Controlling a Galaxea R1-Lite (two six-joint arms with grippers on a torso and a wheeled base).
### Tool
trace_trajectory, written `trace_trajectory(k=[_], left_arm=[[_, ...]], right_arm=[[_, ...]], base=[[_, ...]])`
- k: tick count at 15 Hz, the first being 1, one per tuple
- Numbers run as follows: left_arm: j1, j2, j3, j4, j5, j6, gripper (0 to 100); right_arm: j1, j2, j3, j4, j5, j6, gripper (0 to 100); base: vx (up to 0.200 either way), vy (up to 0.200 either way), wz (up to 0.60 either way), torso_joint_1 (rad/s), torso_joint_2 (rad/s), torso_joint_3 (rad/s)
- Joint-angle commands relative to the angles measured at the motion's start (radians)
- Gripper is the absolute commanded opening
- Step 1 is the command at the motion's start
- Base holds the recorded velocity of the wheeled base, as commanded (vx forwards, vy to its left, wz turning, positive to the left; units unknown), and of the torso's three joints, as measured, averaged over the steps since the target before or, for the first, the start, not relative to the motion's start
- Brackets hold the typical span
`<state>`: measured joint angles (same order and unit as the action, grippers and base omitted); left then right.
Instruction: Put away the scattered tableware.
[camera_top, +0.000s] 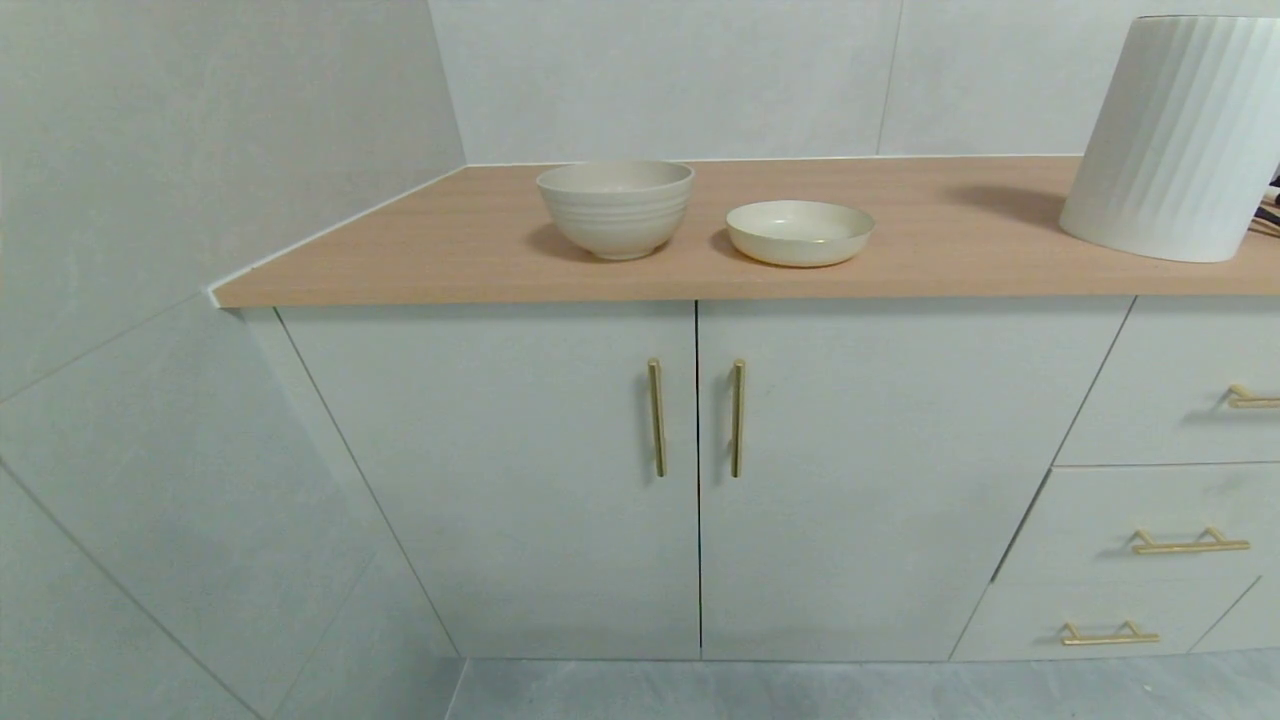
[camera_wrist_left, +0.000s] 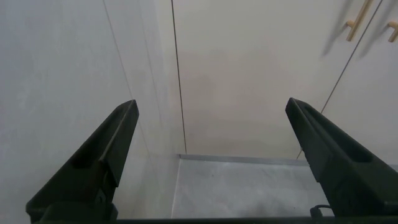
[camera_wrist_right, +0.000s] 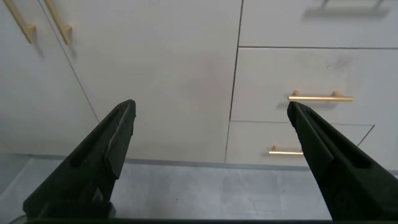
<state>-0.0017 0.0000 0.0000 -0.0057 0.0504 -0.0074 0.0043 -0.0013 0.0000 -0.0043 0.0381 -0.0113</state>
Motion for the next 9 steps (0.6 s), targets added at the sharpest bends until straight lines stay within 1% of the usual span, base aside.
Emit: trace_trajectory(k=[1,3,4,6,8,9], left_arm=[[0.0,0.0,0.0,0.0,-0.001,0.0,100],[0.0,0.0,0.0,0.0,0.0,0.0,100],[0.0,0.0,0.0,0.0,0.0,0.0,100],[0.0,0.0,0.0,0.0,0.0,0.0,100],[0.0,0.0,0.0,0.0,-0.001,0.0,100],[0.0,0.0,0.0,0.0,-0.001,0.0,100]], right_arm=[[0.0,0.003,0.0,0.0,0.009,-0.009,100],[0.01,0.033,0.0,0.0,0.014,-0.019,100],[0.014,0.038,-0.008,-0.005,0.034,-0.018,100],[0.019,0.084,-0.132,0.0,0.111,0.005,100],[0.023,0.181,-0.189,-0.005,0.158,0.007,100],[0.028,0.251,-0.225,-0.005,0.22,0.007,100]], base=[[0.0,0.0,0.0,0.0,0.0,0.0],[0.0,0.0,0.0,0.0,0.0,0.0],[0.0,0.0,0.0,0.0,0.0,0.0],[0.0,0.0,0.0,0.0,0.0,0.0],[0.0,0.0,0.0,0.0,0.0,0.0],[0.0,0.0,0.0,0.0,0.0,0.0]])
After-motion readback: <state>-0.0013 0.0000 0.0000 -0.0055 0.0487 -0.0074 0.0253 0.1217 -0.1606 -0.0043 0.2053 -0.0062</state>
